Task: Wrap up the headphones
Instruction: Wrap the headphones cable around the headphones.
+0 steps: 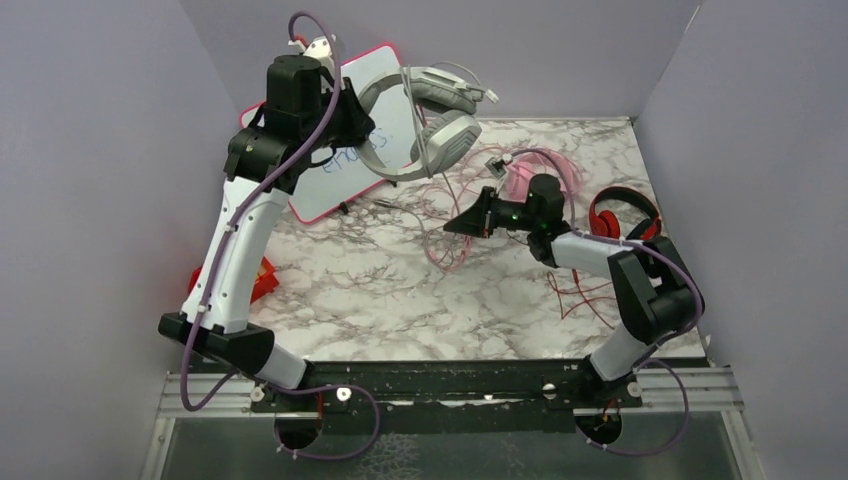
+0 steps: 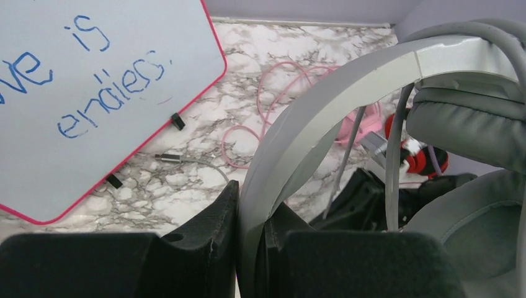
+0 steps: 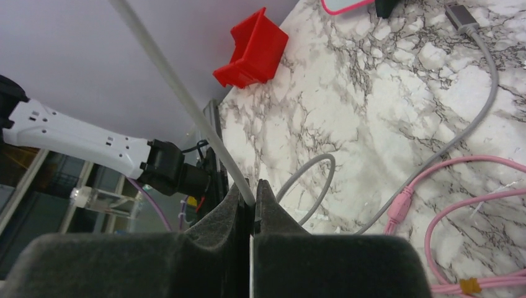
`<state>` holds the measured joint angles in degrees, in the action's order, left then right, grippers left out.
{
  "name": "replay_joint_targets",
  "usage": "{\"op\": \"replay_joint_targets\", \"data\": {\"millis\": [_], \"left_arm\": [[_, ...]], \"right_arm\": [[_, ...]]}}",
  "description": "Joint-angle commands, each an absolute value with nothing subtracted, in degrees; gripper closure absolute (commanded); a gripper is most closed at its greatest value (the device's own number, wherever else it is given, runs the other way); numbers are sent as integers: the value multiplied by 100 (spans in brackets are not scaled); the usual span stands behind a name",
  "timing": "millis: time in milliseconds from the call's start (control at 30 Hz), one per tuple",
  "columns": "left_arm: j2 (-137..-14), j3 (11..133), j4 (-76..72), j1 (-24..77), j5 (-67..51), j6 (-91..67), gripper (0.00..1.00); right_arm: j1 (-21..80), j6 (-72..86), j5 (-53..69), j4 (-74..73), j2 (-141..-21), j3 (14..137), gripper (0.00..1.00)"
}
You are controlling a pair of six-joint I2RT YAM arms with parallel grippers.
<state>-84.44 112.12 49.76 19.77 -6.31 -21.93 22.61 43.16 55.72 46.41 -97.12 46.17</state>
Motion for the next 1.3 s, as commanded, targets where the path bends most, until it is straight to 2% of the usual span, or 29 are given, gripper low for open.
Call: {"op": "replay_joint_targets", "data": {"millis": [0, 467, 767, 1000, 1133, 1267], "left_arm": [[-8503, 11384, 3846, 1908, 91, -2662, 100], [-8870, 11343, 3606, 1890, 1443, -1782, 100], [-9094, 10932, 3380, 1890, 1688, -2036, 100], [-9327, 10766, 3572, 1890, 1998, -1301, 100], [-9317, 10372, 3593, 2000, 1942, -1133, 100], [-9432, 10187, 3762, 2272, 1999, -803, 100]], "right_arm": [[2357, 3514, 5163, 3337, -9028, 4408, 99], [3139, 2561, 4290, 1159, -7687, 5154, 96], [3760, 2032, 4107, -157, -7863, 6028, 95], [3859, 1643, 3777, -1437, -7804, 6715, 97], [3913, 1276, 4310, -2195, -8049, 7467, 100], [3938, 847, 4320, -3170, -8300, 8362, 100]]}}
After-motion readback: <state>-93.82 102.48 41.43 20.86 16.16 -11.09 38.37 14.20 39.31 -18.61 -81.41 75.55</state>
